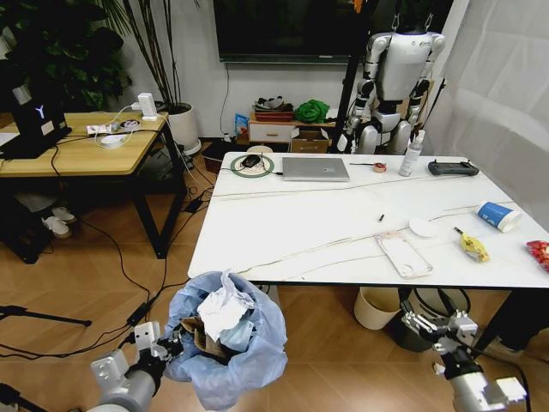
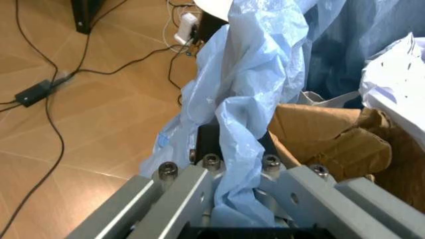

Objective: Pick up the trash bin and place the trash from the table into it.

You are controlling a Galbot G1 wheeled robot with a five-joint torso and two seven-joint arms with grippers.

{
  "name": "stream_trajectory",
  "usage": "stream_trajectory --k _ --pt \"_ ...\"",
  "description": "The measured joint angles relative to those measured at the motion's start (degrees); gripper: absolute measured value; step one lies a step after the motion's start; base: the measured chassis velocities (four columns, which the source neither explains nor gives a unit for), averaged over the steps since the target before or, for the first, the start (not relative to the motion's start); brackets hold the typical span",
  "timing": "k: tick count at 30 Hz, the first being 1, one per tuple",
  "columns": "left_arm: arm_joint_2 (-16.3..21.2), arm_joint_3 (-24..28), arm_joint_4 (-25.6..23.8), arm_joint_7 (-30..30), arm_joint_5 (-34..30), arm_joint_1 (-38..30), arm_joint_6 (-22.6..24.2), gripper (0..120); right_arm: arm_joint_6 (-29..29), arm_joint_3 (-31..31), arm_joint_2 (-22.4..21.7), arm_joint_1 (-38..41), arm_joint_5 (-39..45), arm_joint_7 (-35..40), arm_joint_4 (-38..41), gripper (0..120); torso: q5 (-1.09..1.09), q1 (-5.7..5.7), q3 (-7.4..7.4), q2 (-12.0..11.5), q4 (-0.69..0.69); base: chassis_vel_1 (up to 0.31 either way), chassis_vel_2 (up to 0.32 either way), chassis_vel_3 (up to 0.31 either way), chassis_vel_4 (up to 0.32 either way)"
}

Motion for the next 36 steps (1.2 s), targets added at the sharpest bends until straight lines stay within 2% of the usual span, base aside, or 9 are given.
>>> stream_trajectory --k 3,9,19,36 --pt "0.78 0.90 0.35 0.10 -0.37 -0.53 -0.11 0 1.63 1.30 2.42 0.26 -1.65 -1.59 -1.19 100 0.02 0.00 0.01 0.00 0.01 -0.088 -0.122 0.120 0.119" --pt "1.07 2.17 0.40 0.11 -0.94 -1.54 -0.12 0 2.75 2.25 3.92 0.43 -2.34 -2.61 -1.77 100 0.02 0.00 0.01 0.00 -0.01 -0.168 -0.169 0.186 0.162" --pt "0.65 2.93 -0.29 -0.18 -1.00 -2.17 0.03 0 2.87 2.32 3.30 0.71 -2.14 -2.79 -1.71 100 0.01 0.00 0.01 0.00 -0.01 -0.186 -0.176 0.182 0.154" --pt "-1.93 2.69 -1.52 -0.08 1.03 0.27 -0.22 0 3.80 1.30 1.53 0.53 -0.92 -3.80 -2.36 100 0.02 0.00 0.00 0.00 0.00 -0.015 -0.015 0.018 0.028"
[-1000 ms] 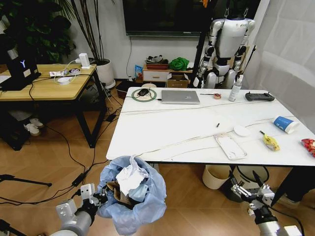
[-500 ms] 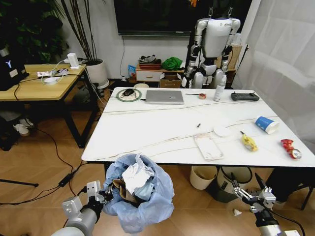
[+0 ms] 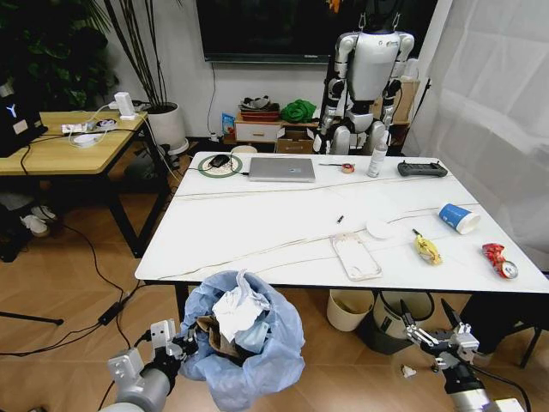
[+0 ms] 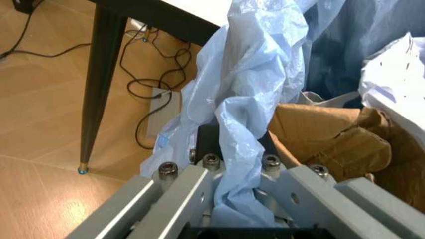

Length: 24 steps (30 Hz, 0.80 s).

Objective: Pick up the trash bin and place the trash from the table into it.

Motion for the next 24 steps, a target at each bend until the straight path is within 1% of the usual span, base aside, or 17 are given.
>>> stream_trajectory --k 4,16,24 --pt "-0.37 0.02 -0.37 0.09 0.32 0.57 -0.08 0 0.15 -0.01 -0.02 -0.08 0.21 -0.18 0.00 100 0.00 0.00 0.00 0.00 0.00 -0.046 -0.062 0.054 0.071" --pt "-1.05 -0.35 -1.03 0.95 1.26 2.39 -0.73 0 1.26 0.05 -0.29 -0.51 0.67 -0.74 0.15 100 0.01 0.01 0.00 0.00 -0.01 -0.128 -0.111 0.114 0.115" --pt "-1.98 -0.26 -1.12 1.09 1.88 2.82 -0.86 0 1.94 -0.18 -1.17 -0.07 0.81 -0.88 -0.55 100 0.00 0.00 0.00 0.00 0.00 -0.085 -0.088 0.097 0.090"
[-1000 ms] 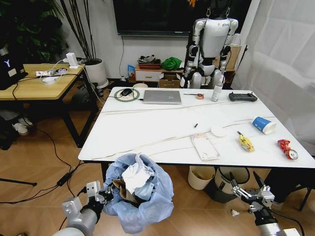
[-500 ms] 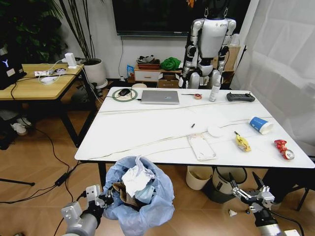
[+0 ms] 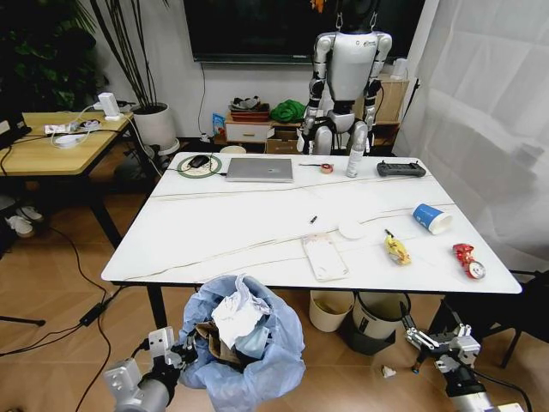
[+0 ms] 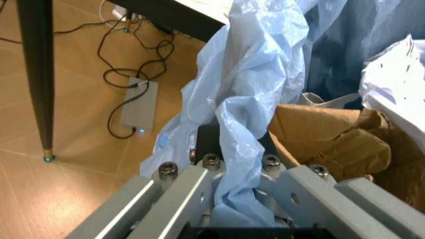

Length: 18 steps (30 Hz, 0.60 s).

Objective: Pick up the trash bin and place the trash from the table into it.

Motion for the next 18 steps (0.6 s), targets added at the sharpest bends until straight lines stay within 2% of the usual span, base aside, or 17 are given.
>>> stream_trajectory --k 10,13,16,18 --pt "-1.37 -0.13 0.57 0.05 0.69 0.74 -0.25 0 1.65 -0.58 -1.73 1.23 0.43 -0.67 -2.15 100 0.01 0.01 0.00 0.00 0.00 -0.091 -0.091 0.092 0.093" --pt "-1.86 -0.51 0.80 0.37 0.88 1.33 -0.48 0 2.12 -1.31 -2.19 1.18 -1.12 1.48 -1.44 100 0.00 0.01 0.01 0.00 -0.02 -0.093 -0.098 0.072 0.070" --pt "-2.44 -1.54 0.51 0.60 0.35 2.25 -0.56 0 2.20 -2.73 -3.02 2.06 -7.39 7.70 -0.02 100 0.01 0.01 0.01 -0.01 -0.01 -0.046 -0.076 0.042 0.061" --pt "-2.89 -2.55 0.35 0.64 0.10 2.92 -0.56 0 -0.17 -5.82 -4.51 2.71 -7.08 12.10 1.81 100 0.01 0.00 0.00 0.00 -0.01 0.000 0.000 0.000 0.000"
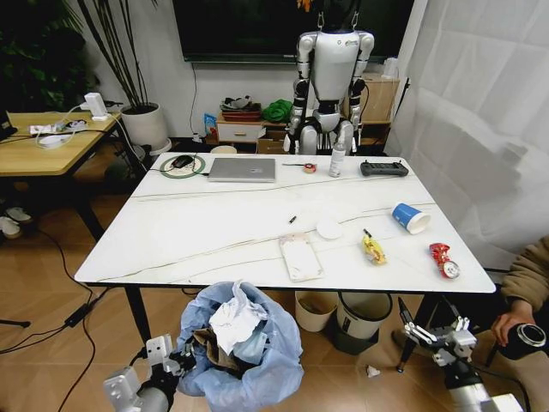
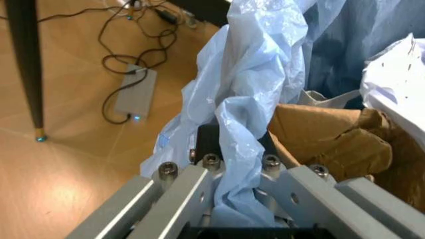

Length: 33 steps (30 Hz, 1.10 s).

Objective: Pick up the trash bin and place the trash from the table into it.

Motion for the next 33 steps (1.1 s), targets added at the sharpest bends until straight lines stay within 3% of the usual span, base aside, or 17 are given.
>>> stream_trajectory --k 3,6,8,10,15,23,33 --pt "-0.45 -1.00 0.00 0.00 -0.22 0.53 0.00 0 -2.64 -3.38 -1.46 1.19 3.11 3.43 1.77 100 -0.01 0.00 0.00 0.00 0.00 0.000 0.000 0.000 0.000" --pt "-0.63 -3.87 -0.04 0.14 -1.18 1.76 0.00 0 -11.48 -9.53 -4.94 3.49 8.81 10.17 5.50 100 -0.03 0.00 0.00 0.00 0.01 0.000 0.000 0.000 0.000" --pt "-0.61 -4.05 -0.05 0.17 -1.25 1.84 0.00 0 -12.32 -10.11 -5.23 3.78 9.18 11.11 5.80 100 -0.03 0.00 0.00 0.00 0.02 0.000 0.000 0.000 0.000" --pt "-0.18 -6.92 -0.35 0.36 -2.54 2.55 0.02 0 -18.37 -14.85 -7.74 7.22 12.32 19.01 6.97 100 -0.02 0.00 0.00 0.00 0.00 0.000 0.000 0.000 0.000" --pt "-0.07 -10.27 -1.29 -0.19 -4.88 2.54 0.54 0 -26.72 -21.96 -10.10 13.92 20.29 22.35 5.14 100 -0.01 0.01 0.01 0.00 0.01 0.000 0.000 0.000 0.000" --pt "-1.41 -10.15 -1.57 -1.46 -4.92 1.36 1.42 0 -28.77 -29.54 -8.78 19.54 24.82 21.88 -1.73 100 -0.02 0.00 0.01 0.00 0.00 0.000 0.000 0.000 0.000" --pt "-1.73 -9.69 -1.28 -1.92 -4.67 0.62 1.78 0 -28.57 -31.83 -7.86 23.72 25.50 21.04 -7.05 100 -0.02 0.01 0.00 0.00 0.00 0.000 0.000 0.000 0.000"
